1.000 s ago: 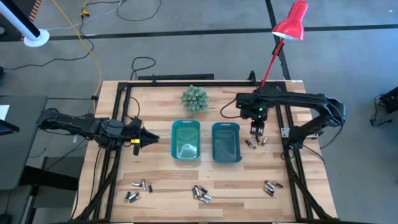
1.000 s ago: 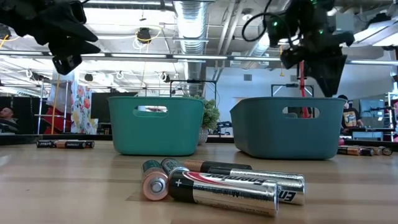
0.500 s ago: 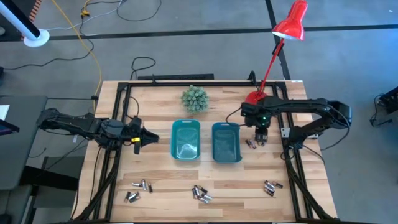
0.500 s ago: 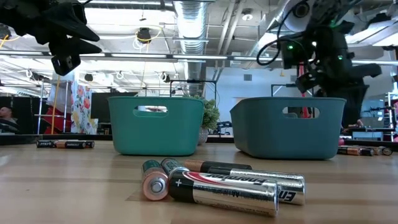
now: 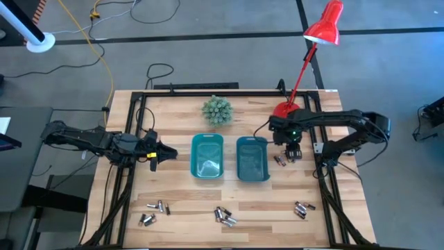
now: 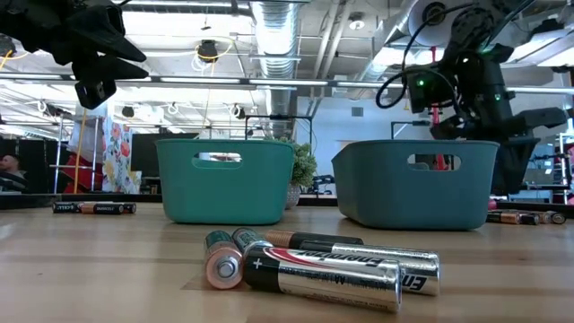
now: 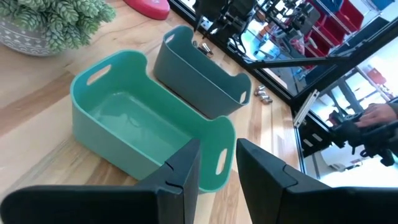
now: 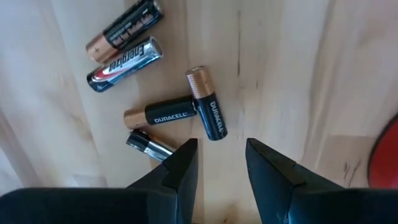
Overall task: Sort batteries
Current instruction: Put the black battery into the blue bin
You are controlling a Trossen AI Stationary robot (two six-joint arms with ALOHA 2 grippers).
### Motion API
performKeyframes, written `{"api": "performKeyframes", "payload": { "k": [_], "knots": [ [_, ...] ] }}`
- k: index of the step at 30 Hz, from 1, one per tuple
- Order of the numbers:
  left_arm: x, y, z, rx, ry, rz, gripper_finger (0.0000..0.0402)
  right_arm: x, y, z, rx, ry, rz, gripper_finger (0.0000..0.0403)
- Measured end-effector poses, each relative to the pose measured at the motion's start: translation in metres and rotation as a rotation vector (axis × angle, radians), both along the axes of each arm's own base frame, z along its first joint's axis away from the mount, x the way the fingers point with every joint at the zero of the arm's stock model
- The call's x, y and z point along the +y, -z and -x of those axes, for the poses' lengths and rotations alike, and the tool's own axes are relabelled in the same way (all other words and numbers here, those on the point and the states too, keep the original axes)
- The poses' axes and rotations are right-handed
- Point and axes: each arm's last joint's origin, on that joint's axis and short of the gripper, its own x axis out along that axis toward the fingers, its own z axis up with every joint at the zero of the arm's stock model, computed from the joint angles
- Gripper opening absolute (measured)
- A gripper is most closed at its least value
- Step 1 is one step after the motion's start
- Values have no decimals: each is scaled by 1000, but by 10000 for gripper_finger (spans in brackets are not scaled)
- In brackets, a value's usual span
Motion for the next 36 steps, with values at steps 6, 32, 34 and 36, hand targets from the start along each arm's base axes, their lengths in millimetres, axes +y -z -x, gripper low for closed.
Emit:
{"api": "performKeyframes", "payload": {
  "k": [6,32,34,36],
  "knots": [
    [0,0,0,0,-1,0,100,1,10,-4,49,-37,-23,152],
    [0,0,0,-2,-6,17,100,7,43,-27,117,-83,22,56],
    [0,0,0,-2,-6,17,100,7,42,-26,116,-82,21,44],
    [0,0,0,-2,-6,17,100,7,40,-26,107,-81,22,37]
  ]
}}
